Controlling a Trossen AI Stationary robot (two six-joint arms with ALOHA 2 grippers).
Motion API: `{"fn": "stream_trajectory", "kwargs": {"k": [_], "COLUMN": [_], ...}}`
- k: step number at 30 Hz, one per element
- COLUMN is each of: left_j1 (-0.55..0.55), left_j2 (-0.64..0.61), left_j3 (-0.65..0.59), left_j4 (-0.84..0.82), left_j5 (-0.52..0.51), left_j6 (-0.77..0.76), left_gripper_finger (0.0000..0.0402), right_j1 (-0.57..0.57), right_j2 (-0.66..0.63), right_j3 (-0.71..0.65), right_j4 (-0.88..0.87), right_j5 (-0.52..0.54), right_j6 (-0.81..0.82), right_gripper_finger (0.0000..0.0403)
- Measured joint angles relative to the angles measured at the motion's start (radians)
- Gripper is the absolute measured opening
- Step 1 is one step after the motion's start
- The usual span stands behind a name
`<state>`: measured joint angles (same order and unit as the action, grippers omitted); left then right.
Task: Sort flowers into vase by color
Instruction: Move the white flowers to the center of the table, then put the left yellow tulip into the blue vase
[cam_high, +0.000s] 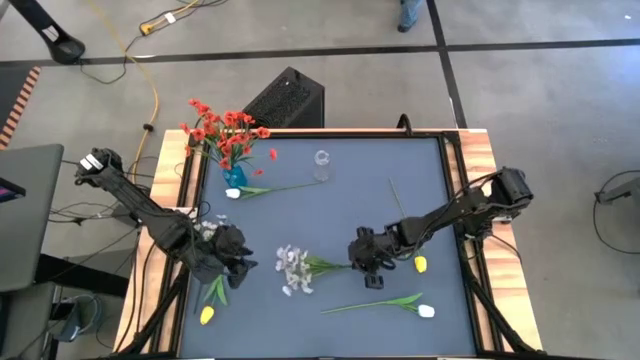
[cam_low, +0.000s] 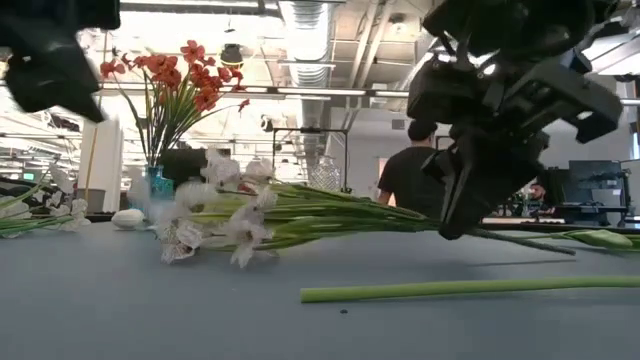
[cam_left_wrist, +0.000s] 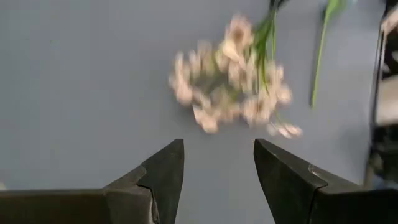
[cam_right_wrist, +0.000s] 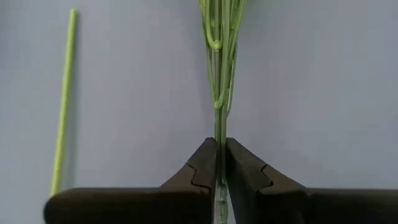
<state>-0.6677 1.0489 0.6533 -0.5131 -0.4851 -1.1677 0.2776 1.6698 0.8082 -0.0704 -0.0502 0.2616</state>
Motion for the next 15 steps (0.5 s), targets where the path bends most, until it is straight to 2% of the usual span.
{"fn": "stream_trajectory", "kwargs": {"k": [8, 15], "left_j1": [0.030, 0.031], "left_j2": [0.002, 0.100], "left_j3": [-0.001, -0.003], "left_j4": [-0.266, -0.297], "left_j5": [0.202, 0.365], "left_j6": [-0.375, -0.476], "left_gripper_finger": [0.0183, 0.0183], "right_j1": [0.011, -0.007], "right_j2": [-0.015, -0.015], "right_j3": [0.037, 0.145], "right_j4": [-0.056, -0.230], "right_j5": [0.007, 0.082], "right_j6": [-0.111, -0.216], "right_gripper_finger": [0.0105, 0.0176]}}
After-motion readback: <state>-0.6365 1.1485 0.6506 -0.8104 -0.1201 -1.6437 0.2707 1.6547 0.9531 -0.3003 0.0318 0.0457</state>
